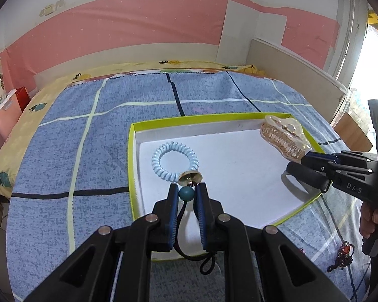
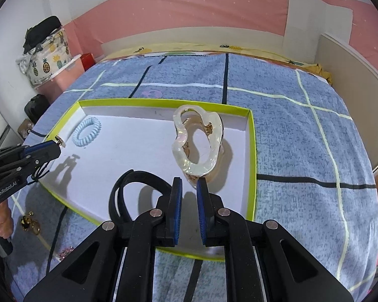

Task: Organize jewelry
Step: 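Carry both items into the yellow-green box and release them, then withdraw both tools from the box toward the remaining jewelry, then grasp the black earring with the left tool while the right tool grasps the beaded bracelet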

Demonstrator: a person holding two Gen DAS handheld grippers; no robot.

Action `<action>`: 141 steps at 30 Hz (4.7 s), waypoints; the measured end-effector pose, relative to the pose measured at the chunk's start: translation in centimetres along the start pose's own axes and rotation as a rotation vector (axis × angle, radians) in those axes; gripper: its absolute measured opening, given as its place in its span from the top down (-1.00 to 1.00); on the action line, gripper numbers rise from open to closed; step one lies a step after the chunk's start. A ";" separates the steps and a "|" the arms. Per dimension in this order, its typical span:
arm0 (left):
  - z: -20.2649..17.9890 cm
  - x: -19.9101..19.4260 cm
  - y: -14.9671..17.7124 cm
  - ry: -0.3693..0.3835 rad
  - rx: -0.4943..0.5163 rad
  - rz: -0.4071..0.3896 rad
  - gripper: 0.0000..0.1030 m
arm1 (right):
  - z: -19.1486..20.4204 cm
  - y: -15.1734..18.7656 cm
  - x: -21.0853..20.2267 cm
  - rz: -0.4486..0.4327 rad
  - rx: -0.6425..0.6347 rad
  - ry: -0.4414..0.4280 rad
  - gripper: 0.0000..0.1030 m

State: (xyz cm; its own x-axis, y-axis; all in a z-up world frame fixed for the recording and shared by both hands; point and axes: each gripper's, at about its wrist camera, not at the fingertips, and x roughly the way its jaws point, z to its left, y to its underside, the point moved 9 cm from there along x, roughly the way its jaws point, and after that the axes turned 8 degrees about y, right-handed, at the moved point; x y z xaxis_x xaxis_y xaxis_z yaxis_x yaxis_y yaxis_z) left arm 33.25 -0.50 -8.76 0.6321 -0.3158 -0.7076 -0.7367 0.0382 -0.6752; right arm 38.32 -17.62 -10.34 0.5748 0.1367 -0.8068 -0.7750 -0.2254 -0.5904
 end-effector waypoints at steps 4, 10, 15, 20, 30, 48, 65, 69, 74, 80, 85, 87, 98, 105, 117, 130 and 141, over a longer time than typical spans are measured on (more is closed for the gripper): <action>0.3 0.3 0.2 0.001 -0.007 0.007 0.70 | -0.1 0.0 -0.5 -0.006 0.021 -0.028 0.77; 0.3 0.6 0.4 0.004 -0.006 0.015 0.70 | -0.1 0.2 -0.9 0.016 0.049 -0.060 0.77; 0.3 0.6 0.4 0.006 -0.007 0.015 0.70 | 0.0 0.5 -1.3 0.049 0.080 -0.119 0.72; 0.2 0.5 0.4 0.011 -0.007 0.012 0.70 | 0.2 0.8 -1.2 0.093 0.087 -0.137 0.70; 0.4 0.9 0.4 0.002 -0.008 0.023 0.70 | 0.9 0.0 0.6 0.139 0.064 -0.085 0.70; 0.7 1.6 0.7 -0.017 -0.001 0.042 0.69 | -1.1 0.0 1.5 0.136 0.025 0.063 0.70; -0.3 -0.8 0.9 -0.032 0.001 0.011 0.38 | -0.8 1.5 -3.8 0.022 0.057 -0.030 0.52; -0.6 -3.0 1.4 -0.041 -0.002 -0.013 0.38 | -0.4 2.3 -6.4 -0.021 0.065 -0.054 0.46; -1.4 -6.5 3.3 -0.047 -0.012 -0.039 0.38 | 0.5 4.6 -10.4 -0.084 0.053 -0.074 0.46; -2.4 -9.9 6.4 -0.037 -0.027 -0.065 0.38 | 1.4 8.5 -13.8 -0.127 0.042 -0.070 0.45; -3.2 -12.1 9.2 -0.025 -0.043 -0.079 0.38 | 1.9 11.6 -15.7 -0.148 0.062 -0.084 0.45; -3.5 -12.9 10.1 -0.027 -0.038 -0.086 0.38 | 2.3 12.7 -16.3 -0.147 0.065 -0.092 0.45; -4.8 -15.7 13.4 -0.013 -0.037 -0.115 0.38 | 2.7 16.3 -17.9 -0.161 0.087 -0.086 0.15; -4.8 -15.6 13.7 -0.009 -0.032 -0.110 0.38 | 2.4 16.5 -16.9 -0.144 0.095 -0.077 0.15; -2.6 -12.5 13.0 -0.050 -0.068 -0.062 0.38 | 2.5 15.8 -14.6 -0.111 0.091 -0.066 0.15; -0.3 -8.7 11.3 -0.085 -0.084 -0.020 0.38 | 2.3 14.1 -11.2 -0.079 0.090 -0.039 0.15; 0.4 -6.6 10.9 -0.094 -0.085 0.023 0.38 | 2.7 13.7 -9.1 -0.037 0.062 0.001 0.15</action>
State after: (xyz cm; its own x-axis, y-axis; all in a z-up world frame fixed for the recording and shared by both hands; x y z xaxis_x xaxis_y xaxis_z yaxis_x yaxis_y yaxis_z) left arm 21.19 2.36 -11.52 0.6319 -0.2256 -0.7415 -0.7662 -0.0375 -0.6415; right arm 21.81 -19.35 -11.14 0.6039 0.1430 -0.7841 -0.7677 -0.1602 -0.6205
